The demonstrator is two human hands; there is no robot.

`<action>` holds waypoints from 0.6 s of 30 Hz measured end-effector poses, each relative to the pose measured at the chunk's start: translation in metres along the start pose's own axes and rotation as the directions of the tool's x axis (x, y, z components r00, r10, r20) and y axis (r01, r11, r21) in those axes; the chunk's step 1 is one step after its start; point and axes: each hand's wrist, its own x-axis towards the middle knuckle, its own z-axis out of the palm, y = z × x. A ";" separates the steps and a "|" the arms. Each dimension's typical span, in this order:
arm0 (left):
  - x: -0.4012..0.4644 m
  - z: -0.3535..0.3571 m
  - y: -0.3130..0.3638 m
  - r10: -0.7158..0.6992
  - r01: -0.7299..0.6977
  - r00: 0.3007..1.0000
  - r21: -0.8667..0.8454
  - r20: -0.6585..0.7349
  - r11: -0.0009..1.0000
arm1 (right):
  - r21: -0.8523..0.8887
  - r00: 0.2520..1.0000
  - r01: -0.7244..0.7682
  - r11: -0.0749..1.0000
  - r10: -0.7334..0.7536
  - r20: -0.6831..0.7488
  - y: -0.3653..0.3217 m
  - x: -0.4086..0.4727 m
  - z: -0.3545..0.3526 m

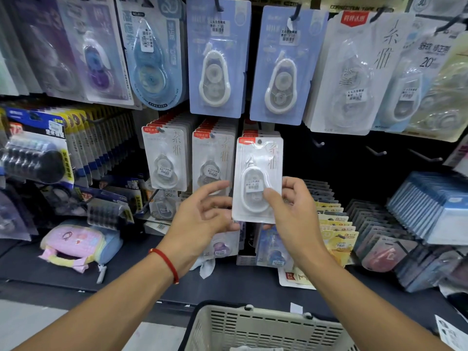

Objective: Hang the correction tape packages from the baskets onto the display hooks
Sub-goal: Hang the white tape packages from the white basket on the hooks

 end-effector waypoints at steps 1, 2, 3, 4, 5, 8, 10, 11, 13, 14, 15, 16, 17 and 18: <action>0.000 0.001 0.000 0.007 -0.007 1.000 0.005 -0.001 1.000 | 0.002 1.000 -0.002 1.000 0.002 -0.005 -0.001 0.001 -0.001; 0.001 0.004 0.001 0.011 -0.011 1.000 0.004 -0.005 1.000 | 0.007 1.000 -0.007 1.000 0.007 -0.004 -0.002 0.000 -0.002; 0.001 0.006 0.001 0.014 -0.014 1.000 -0.001 -0.010 1.000 | 0.015 1.000 -0.014 1.000 0.014 -0.001 -0.003 0.000 -0.002; 0.001 0.007 0.001 0.015 -0.016 1.000 -0.007 -0.013 1.000 | 0.025 1.000 -0.021 0.999 0.021 -0.001 -0.003 -0.001 -0.002; 0.002 0.009 0.002 0.016 -0.016 1.000 -0.013 -0.015 1.000 | 0.038 1.000 -0.024 0.999 0.024 -0.003 -0.004 -0.001 -0.002; 0.002 0.010 0.003 0.017 -0.017 1.000 -0.019 -0.019 1.000 | 0.078 0.999 -0.017 0.997 0.019 -0.032 -0.006 -0.002 -0.001; 0.002 0.010 0.003 0.026 -0.026 1.000 -0.006 -0.013 1.000 | 0.088 0.999 -0.003 0.996 0.008 -0.053 -0.006 -0.002 0.000; 0.002 0.010 0.002 0.030 -0.030 1.000 0.003 -0.009 1.000 | 0.085 0.998 0.005 0.996 0.000 -0.062 -0.005 -0.002 0.000; 0.003 0.009 0.001 0.036 -0.034 0.999 0.074 -0.021 0.997 | 0.022 0.997 0.012 1.000 -0.010 -0.076 -0.004 0.000 -0.001; 0.003 0.008 0.000 0.055 -0.047 0.998 0.166 -0.043 0.985 | -0.070 0.997 0.005 0.998 -0.010 -0.073 -0.002 0.002 -0.002; 0.003 0.007 0.000 0.090 -0.068 0.994 0.289 -0.062 0.955 | -0.202 0.998 -0.012 0.979 0.001 -0.056 0.001 0.004 -0.005; 0.004 0.005 -0.001 0.132 -0.093 0.989 0.408 -0.069 0.908 | -0.360 0.999 -0.034 0.932 0.025 -0.030 0.005 0.006 -0.009; 0.004 0.003 -0.002 0.175 -0.120 0.983 0.501 -0.064 0.857 | -0.522 0.999 -0.040 0.852 0.046 -0.001 0.010 0.008 -0.013; 0.004 0.000 -0.003 0.216 -0.148 0.975 0.581 -0.049 0.800 | -0.660 0.998 -0.007 0.752 0.041 0.036 0.015 0.008 -0.016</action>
